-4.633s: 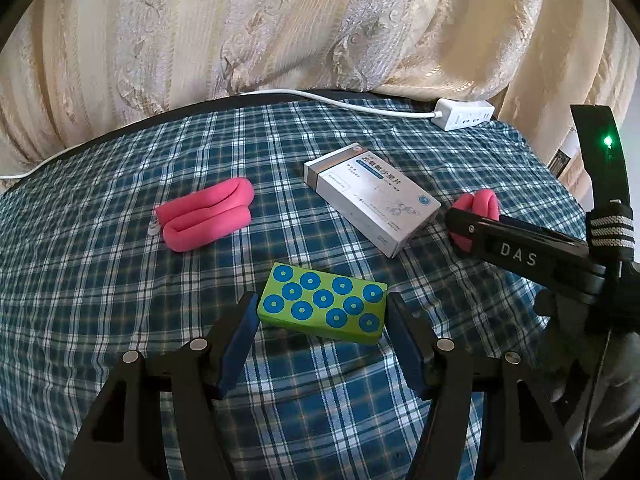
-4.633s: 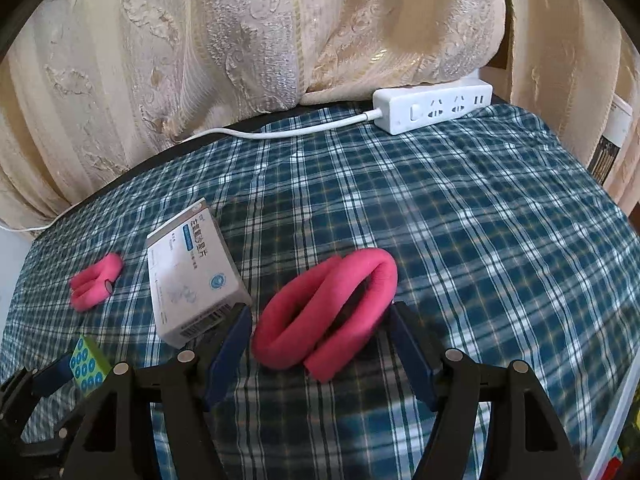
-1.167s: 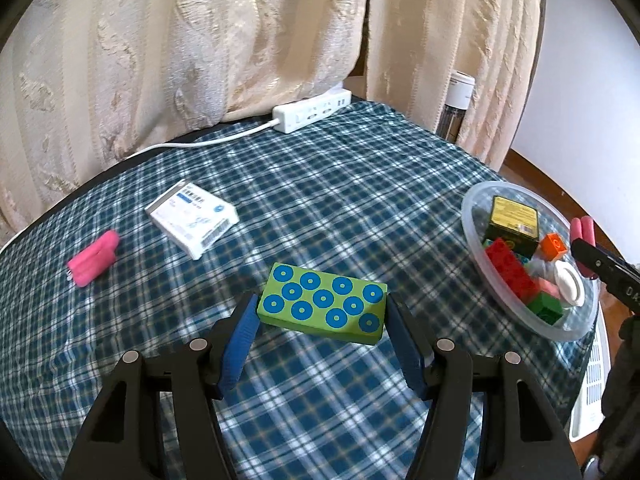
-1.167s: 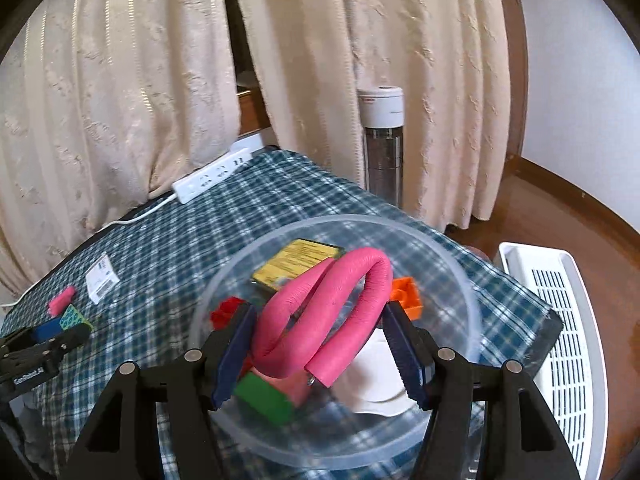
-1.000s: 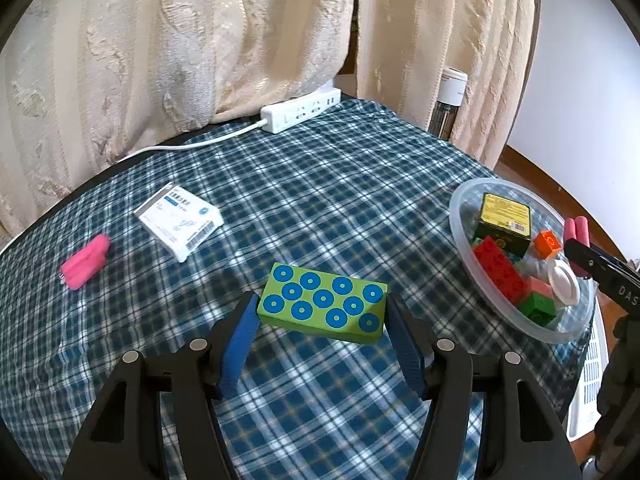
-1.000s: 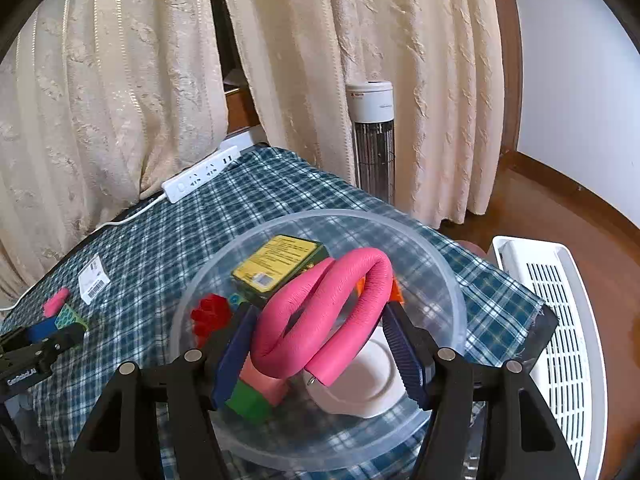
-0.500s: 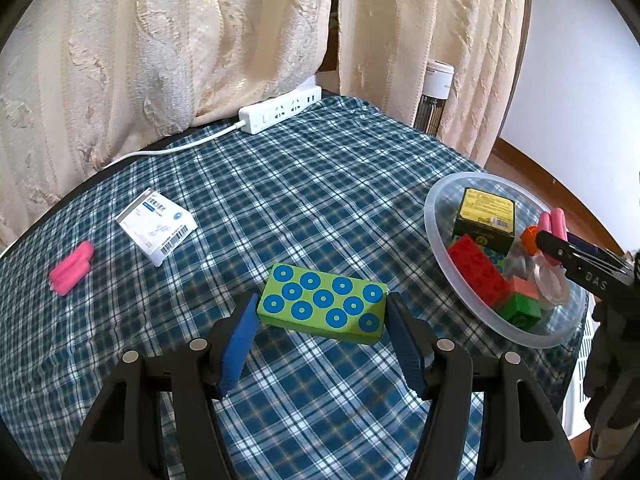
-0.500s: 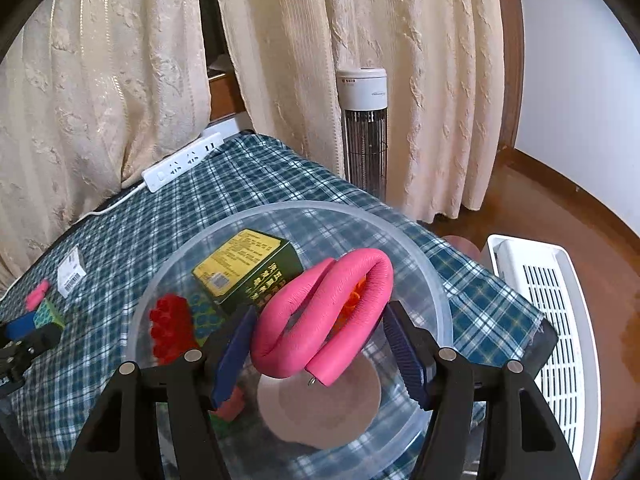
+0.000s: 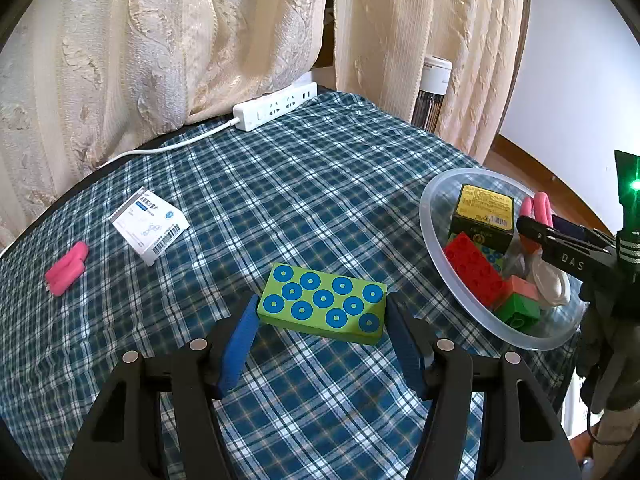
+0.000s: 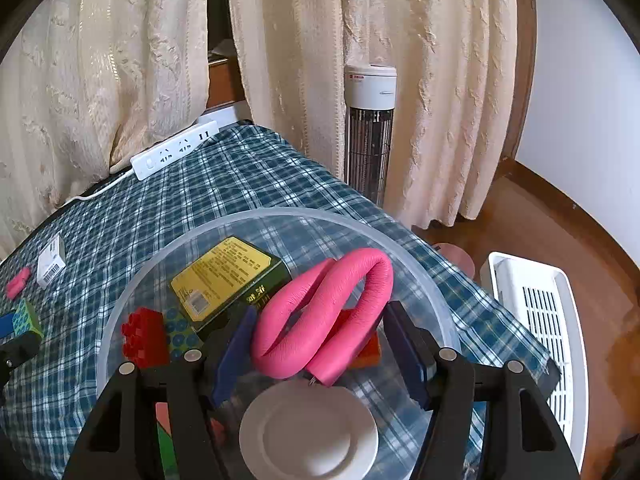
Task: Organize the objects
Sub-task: 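Release pink foam loop in bowl with right gripper while left gripper lowers green dotted brick into bowl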
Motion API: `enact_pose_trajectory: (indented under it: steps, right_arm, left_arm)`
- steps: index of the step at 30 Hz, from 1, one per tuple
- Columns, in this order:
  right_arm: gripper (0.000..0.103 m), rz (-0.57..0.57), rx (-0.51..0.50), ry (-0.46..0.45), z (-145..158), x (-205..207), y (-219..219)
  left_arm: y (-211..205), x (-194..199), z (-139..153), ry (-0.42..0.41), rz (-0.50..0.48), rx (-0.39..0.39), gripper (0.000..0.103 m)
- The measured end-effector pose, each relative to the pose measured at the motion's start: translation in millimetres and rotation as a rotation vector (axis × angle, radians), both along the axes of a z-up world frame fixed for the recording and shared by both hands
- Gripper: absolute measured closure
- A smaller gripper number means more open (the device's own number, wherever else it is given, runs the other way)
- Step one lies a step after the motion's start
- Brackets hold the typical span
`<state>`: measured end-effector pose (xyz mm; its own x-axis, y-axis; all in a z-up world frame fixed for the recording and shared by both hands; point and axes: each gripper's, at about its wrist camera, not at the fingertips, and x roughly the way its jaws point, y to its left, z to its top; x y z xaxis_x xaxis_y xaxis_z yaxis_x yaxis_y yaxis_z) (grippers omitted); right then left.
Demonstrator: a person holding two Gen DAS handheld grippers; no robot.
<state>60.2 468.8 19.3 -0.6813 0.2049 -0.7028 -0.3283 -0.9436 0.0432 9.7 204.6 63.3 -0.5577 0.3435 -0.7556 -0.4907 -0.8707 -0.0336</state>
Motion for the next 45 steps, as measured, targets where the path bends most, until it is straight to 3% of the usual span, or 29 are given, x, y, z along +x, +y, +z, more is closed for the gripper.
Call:
enact_pose_trajectory:
  steps: [10, 20, 45]
  right_arm:
    - [0.030, 0.004, -0.043, 0.019, 1, -1, 6]
    - [0.030, -0.032, -0.075, 0.068, 9, 22, 18]
    - [0.030, -0.093, -0.150, 0.152, 14, 66, 59]
  left_arm:
    - [10, 3, 0, 0.000, -0.019, -0.007, 0.039]
    - [31, 11, 3, 0.007, -0.064, -0.016, 0.038]
    - [122, 33, 9, 0.004, -0.223, -0.048, 0.038]
